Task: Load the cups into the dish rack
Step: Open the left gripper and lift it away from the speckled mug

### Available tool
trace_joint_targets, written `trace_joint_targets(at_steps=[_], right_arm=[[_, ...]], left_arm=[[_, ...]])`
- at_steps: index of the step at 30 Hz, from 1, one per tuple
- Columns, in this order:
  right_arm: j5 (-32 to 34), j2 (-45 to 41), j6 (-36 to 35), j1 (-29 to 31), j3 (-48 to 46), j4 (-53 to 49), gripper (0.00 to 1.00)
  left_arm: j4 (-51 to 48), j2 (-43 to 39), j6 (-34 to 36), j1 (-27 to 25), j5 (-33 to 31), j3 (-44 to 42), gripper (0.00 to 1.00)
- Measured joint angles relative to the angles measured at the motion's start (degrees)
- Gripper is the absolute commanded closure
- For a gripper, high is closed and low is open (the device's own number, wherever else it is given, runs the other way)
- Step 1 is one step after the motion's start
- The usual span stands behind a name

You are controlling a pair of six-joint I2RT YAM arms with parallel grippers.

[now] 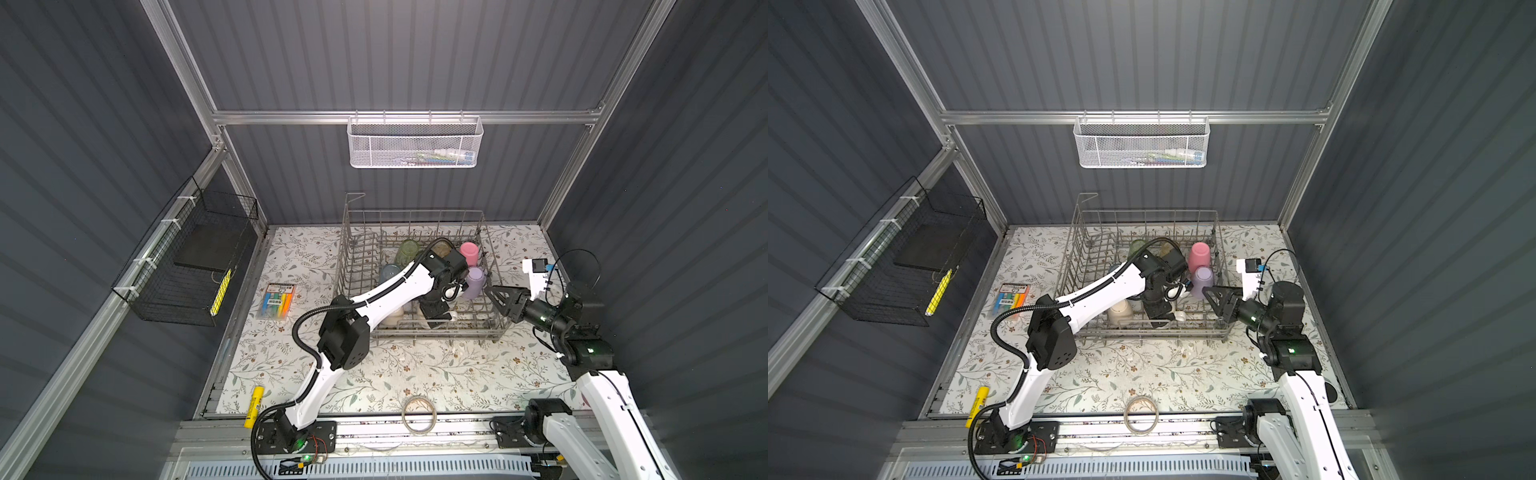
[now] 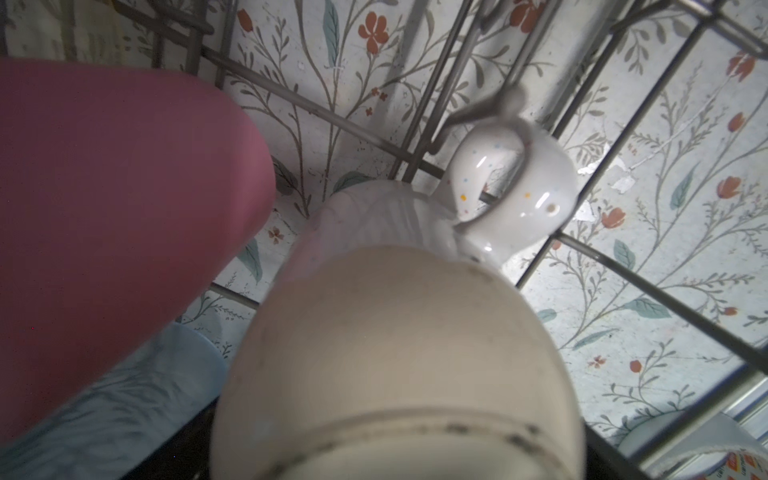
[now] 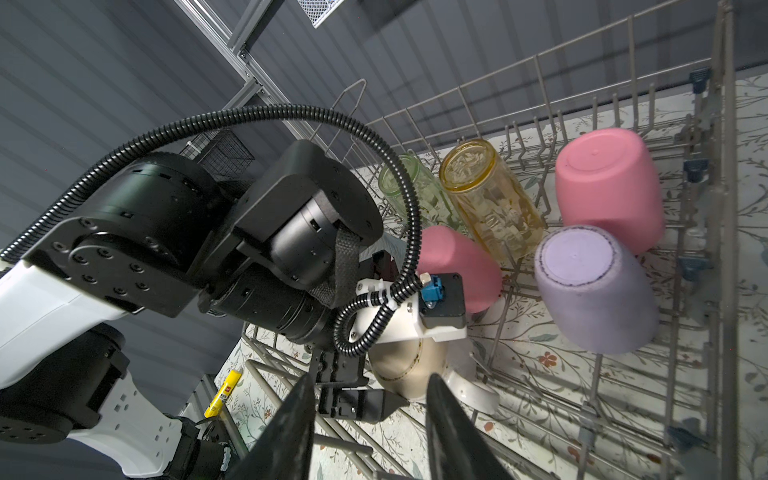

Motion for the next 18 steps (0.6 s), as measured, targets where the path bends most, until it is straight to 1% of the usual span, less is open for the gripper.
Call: trace_joint_targets(at_steps=[9,12,18], right_arm=[[-0.2,0.3,0.0,0.0,0.0,0.0,0.54],[-0.3,0.5,0.0,0.0,0.0,0.0,0.54],[-0.4,0.6,0.0,-0.2,0.0,0.0,0.53]], left_arm=[[-0.3,-4.0,0.0,0.0,-0.3,0.0,0.0],[0.0,-5.5,0.0,0.0,-1.5,0.0,0.0],[0.2,-8.3,0.0,0.2,-2.0,0.1,0.0]])
